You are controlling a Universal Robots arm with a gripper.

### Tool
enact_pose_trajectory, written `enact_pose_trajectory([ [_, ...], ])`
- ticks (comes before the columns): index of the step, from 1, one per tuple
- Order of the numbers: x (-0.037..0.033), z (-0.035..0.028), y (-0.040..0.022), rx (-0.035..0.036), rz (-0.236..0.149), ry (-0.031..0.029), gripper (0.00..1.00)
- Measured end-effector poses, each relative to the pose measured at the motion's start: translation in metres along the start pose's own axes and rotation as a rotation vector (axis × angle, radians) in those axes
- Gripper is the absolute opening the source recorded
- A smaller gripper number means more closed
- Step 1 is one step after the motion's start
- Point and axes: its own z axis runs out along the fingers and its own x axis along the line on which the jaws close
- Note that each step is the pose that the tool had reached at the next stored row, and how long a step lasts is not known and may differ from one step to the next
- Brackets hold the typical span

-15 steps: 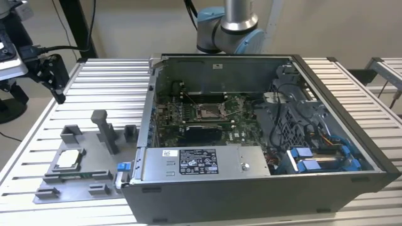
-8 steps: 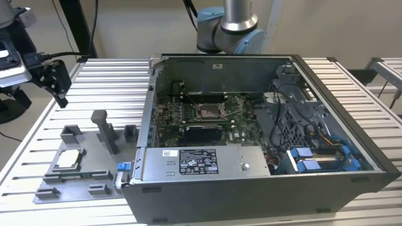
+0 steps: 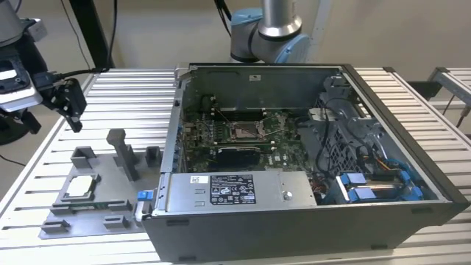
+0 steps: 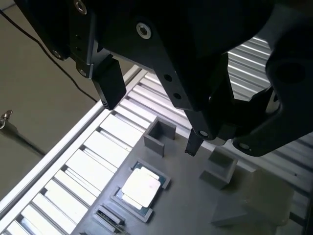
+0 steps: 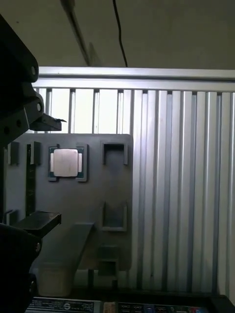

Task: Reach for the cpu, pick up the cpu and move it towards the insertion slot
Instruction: 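Pick up the cpu and move it towards the insertion slot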

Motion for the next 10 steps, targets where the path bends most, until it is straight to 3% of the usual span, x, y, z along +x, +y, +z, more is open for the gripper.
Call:
enact_pose_trajectory([
  [10, 0.0010, 0.0173, -0.0006, 0.0000, 0.000, -0.0001, 1.00],
])
